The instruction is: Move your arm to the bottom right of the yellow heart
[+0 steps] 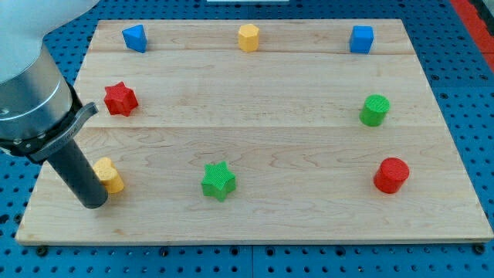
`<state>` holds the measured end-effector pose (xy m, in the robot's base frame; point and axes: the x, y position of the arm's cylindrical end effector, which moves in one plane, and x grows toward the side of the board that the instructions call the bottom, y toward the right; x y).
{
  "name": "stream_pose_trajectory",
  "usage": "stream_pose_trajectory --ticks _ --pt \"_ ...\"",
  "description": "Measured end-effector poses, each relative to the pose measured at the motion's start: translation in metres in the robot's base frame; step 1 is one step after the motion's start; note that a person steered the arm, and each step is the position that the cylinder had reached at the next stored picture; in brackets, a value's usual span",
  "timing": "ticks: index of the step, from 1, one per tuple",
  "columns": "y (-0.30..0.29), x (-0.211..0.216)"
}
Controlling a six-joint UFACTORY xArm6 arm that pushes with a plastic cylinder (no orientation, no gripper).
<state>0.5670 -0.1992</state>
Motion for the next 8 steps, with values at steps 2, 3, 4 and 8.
stream_pose_trajectory --ticks 2,3,4,8 --pt "0.000 0.000" --pt "0.000 0.004" --pt "0.001 0.006" --pt "0.016 0.008"
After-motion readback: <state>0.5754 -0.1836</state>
